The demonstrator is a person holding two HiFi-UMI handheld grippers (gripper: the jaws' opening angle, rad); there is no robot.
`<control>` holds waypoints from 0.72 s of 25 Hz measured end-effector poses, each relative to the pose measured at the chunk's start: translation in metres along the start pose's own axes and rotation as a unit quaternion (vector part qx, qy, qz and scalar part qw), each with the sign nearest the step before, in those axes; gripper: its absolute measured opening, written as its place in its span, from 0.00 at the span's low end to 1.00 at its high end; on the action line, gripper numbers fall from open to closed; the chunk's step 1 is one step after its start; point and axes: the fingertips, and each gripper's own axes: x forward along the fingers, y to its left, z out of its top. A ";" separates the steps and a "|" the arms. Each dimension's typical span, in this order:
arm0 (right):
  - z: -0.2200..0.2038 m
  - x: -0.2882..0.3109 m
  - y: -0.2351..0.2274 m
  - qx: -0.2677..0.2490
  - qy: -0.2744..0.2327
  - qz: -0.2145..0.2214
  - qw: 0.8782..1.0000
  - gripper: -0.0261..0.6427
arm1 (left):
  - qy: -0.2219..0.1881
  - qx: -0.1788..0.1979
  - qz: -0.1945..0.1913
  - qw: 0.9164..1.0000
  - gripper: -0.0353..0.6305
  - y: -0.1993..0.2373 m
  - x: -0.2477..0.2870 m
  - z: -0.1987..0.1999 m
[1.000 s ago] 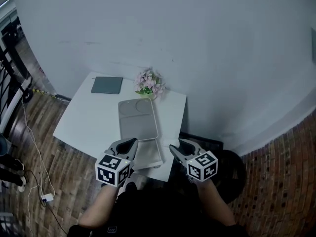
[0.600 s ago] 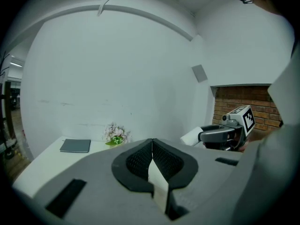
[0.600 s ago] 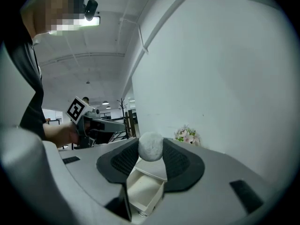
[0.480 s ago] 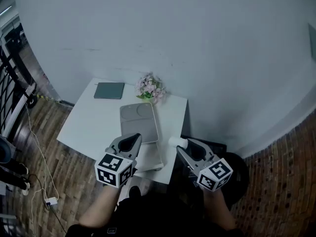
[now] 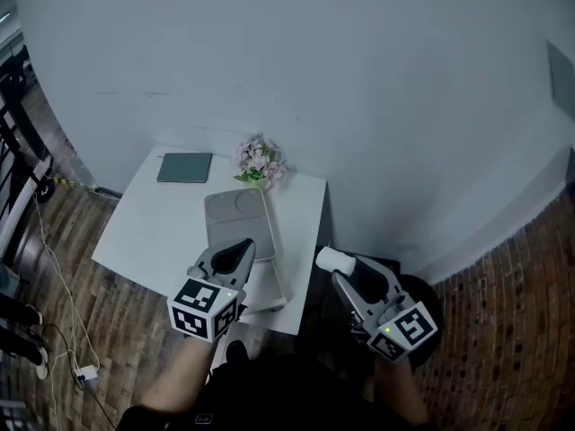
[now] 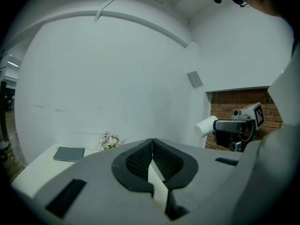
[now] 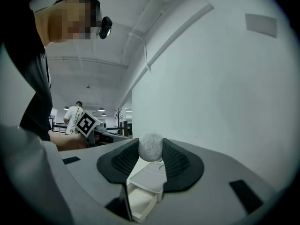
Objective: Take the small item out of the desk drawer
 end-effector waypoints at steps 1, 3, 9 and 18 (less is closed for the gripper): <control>0.002 -0.003 -0.001 0.000 -0.002 -0.002 1.000 0.27 | -0.001 -0.001 0.000 1.000 0.07 0.000 0.000 0.000; 0.007 -0.008 0.001 0.003 -0.011 -0.001 1.000 0.27 | -0.003 -0.003 0.000 1.000 0.07 0.001 0.000 0.000; 0.009 -0.015 0.003 0.004 -0.024 0.004 1.000 0.27 | -0.003 -0.007 0.003 1.000 0.07 0.003 -0.003 -0.003; -0.006 0.001 0.005 0.011 -0.001 0.009 1.000 0.26 | -0.001 -0.007 0.006 1.000 0.07 0.008 -0.005 -0.004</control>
